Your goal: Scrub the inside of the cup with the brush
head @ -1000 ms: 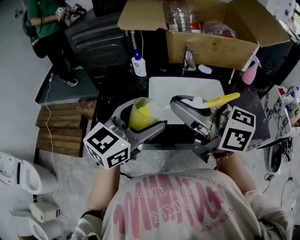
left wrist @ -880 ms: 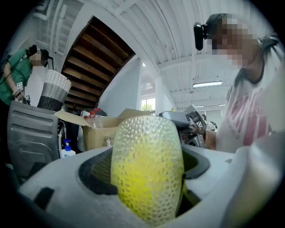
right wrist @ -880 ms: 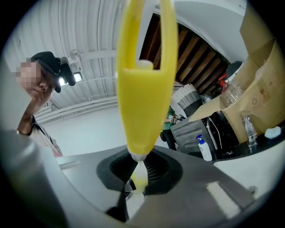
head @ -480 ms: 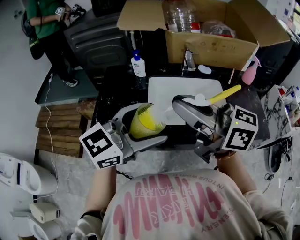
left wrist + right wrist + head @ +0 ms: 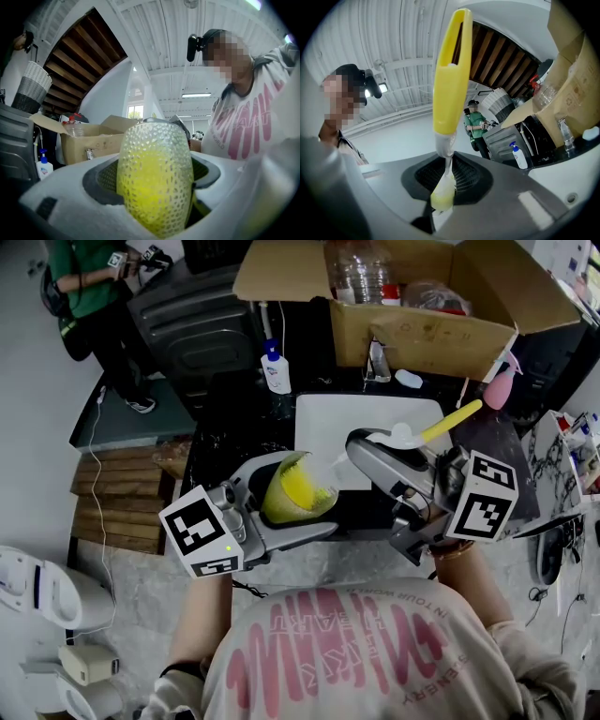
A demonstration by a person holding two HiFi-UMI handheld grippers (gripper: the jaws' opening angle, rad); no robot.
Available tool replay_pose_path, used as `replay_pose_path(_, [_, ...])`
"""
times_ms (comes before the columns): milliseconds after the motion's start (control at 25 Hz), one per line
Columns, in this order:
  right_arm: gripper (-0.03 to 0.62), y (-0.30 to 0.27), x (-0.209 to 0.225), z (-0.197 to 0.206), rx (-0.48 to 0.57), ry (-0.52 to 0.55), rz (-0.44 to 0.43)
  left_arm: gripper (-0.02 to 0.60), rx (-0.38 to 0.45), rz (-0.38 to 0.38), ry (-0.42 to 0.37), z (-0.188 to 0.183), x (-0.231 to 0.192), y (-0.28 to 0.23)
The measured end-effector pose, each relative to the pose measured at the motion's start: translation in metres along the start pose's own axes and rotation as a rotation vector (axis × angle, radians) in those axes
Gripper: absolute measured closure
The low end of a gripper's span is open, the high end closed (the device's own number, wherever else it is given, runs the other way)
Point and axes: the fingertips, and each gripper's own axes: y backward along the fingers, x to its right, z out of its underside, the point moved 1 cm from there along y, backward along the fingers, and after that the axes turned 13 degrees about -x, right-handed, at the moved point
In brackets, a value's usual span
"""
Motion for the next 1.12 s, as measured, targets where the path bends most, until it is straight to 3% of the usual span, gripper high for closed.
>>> replay_pose_path(600, [0.536, -0.002, -0.008, 0.004, -0.023, 0.015, 0.005, 0.196, -0.110, 0.016, -0.020, 0.013, 0.013, -0.010])
replay_pose_path(1120, [0.540, -0.007, -0.017, 0.004, -0.044, 0.033, -0.001, 0.196, -0.149, 0.033, -0.009, 0.021, 0.016, -0.021])
